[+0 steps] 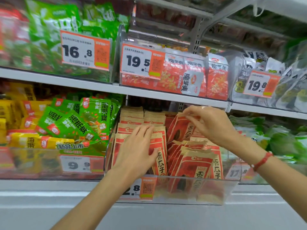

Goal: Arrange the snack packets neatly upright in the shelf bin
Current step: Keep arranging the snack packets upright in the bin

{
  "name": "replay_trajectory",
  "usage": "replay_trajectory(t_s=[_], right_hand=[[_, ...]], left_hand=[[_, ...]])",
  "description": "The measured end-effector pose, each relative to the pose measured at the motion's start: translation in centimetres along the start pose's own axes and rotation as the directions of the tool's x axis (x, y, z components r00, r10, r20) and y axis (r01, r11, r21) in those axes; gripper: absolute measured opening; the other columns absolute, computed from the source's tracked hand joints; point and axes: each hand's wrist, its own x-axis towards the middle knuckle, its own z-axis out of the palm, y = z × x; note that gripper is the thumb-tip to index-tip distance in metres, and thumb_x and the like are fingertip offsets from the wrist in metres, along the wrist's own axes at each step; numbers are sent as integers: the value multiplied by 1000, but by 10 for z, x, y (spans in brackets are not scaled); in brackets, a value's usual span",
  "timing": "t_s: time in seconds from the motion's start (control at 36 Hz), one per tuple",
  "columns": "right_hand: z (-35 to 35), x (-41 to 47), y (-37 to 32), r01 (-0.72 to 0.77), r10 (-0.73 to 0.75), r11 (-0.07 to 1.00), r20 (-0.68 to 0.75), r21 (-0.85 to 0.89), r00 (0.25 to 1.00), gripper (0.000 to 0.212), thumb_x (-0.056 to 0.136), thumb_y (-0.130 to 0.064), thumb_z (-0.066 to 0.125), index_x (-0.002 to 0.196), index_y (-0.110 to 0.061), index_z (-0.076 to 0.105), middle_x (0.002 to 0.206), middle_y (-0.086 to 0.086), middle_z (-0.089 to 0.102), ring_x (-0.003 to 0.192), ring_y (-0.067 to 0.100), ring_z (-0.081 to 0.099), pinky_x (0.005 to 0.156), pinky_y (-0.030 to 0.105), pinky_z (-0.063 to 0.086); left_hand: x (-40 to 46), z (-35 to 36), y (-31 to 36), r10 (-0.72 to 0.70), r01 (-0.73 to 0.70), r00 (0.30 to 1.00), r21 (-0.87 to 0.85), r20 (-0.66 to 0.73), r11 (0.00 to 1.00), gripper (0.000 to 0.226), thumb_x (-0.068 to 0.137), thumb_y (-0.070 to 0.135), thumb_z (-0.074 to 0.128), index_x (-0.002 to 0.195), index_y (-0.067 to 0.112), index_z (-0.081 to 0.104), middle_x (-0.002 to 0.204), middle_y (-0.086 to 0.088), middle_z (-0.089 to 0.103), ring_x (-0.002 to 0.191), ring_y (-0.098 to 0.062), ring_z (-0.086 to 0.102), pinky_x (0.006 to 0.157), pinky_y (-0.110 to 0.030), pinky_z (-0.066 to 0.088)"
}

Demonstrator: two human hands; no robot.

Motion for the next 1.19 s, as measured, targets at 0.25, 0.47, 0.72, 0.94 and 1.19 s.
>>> replay_trajectory(t_s=[0.25, 0.47, 0.72, 0.94, 1.19], right_hand=[[-46, -45, -54, 173, -209, 978, -578, -117, 789, 11, 97, -13, 55, 104, -12, 64, 89, 7, 73, 85, 19, 59, 79, 27, 36], [-79, -70, -125, 237, -5, 949, -744, 207, 668, 16, 95, -8, 58, 110, -13, 60, 101, -17, 58, 85, 7, 54, 71, 34, 48], [-55, -91, -149, -128, 422, 699, -261, 704, 868, 38, 89, -16, 63, 125, -20, 50, 118, -8, 57, 111, 7, 55, 95, 24, 46], [-32, -91, -157, -521, 487, 1, 454, 854, 746, 17, 96, -20, 57, 111, -23, 62, 90, -9, 74, 77, 0, 70, 57, 13, 51], [-17, -98, -161, -533, 530, 43, 433, 845, 729, 10, 91, -15, 64, 100, -12, 66, 83, 5, 76, 74, 15, 73, 57, 21, 54]], left_hand=[[-22, -40, 22, -18, -50, 970, -268, -244, 962, 64, 83, 29, 67, 142, 26, 42, 139, 14, 47, 129, -1, 36, 105, -5, 17], [-75, -105, 65, 30, -218, 895, -375, -446, 901, 39, 85, 45, 63, 120, 30, 57, 109, 21, 58, 105, -1, 51, 89, -23, 43], [-117, -82, 53, -207, 26, 940, -551, -270, 834, 30, 81, 59, 59, 102, 37, 57, 95, 17, 63, 88, -9, 63, 72, -41, 54], [-127, -62, 51, -479, 342, 877, -729, 22, 593, 38, 74, 68, 65, 88, 32, 65, 79, 14, 71, 76, -8, 68, 78, -48, 55], [-129, -65, 37, -490, 450, 867, -555, 85, 699, 50, 78, 45, 73, 121, 41, 48, 108, 30, 57, 95, 11, 57, 87, -36, 53]])
